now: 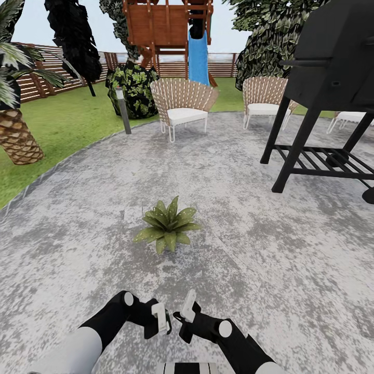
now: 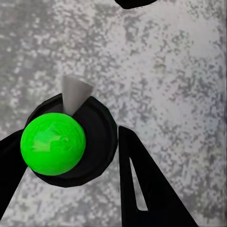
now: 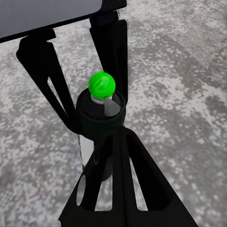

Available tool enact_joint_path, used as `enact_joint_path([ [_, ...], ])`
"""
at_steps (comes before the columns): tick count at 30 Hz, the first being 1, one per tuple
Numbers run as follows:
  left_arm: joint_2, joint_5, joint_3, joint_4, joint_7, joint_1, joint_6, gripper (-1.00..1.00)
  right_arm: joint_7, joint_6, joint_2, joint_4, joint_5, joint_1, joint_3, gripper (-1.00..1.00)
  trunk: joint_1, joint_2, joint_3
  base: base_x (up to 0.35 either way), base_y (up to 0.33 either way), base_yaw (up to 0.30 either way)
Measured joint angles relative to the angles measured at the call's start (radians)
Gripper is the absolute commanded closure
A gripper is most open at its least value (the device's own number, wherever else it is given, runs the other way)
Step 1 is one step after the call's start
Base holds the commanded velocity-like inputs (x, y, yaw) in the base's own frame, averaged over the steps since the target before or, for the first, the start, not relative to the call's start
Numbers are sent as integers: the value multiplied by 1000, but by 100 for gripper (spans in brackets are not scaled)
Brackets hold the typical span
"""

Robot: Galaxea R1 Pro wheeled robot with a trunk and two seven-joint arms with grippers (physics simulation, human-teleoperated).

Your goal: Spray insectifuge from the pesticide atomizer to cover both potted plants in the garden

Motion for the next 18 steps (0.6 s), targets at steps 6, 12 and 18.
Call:
enact_joint_path([
  [6, 4, 0, -1, 0, -32, 0, -1, 100, 0, 0, 0, 0, 0, 0, 0, 100, 0, 0, 0, 0, 0, 0],
  [12, 2, 0, -1, 1, -33, 0, -1, 100, 0, 0, 0, 0, 0, 0, 0, 100, 0, 0, 0, 0, 0, 0],
  [18, 0, 1, 1, 2, -33, 1, -2, 100, 0, 0, 0, 0, 0, 0, 0, 100, 0, 0, 0, 0, 0, 0],
])
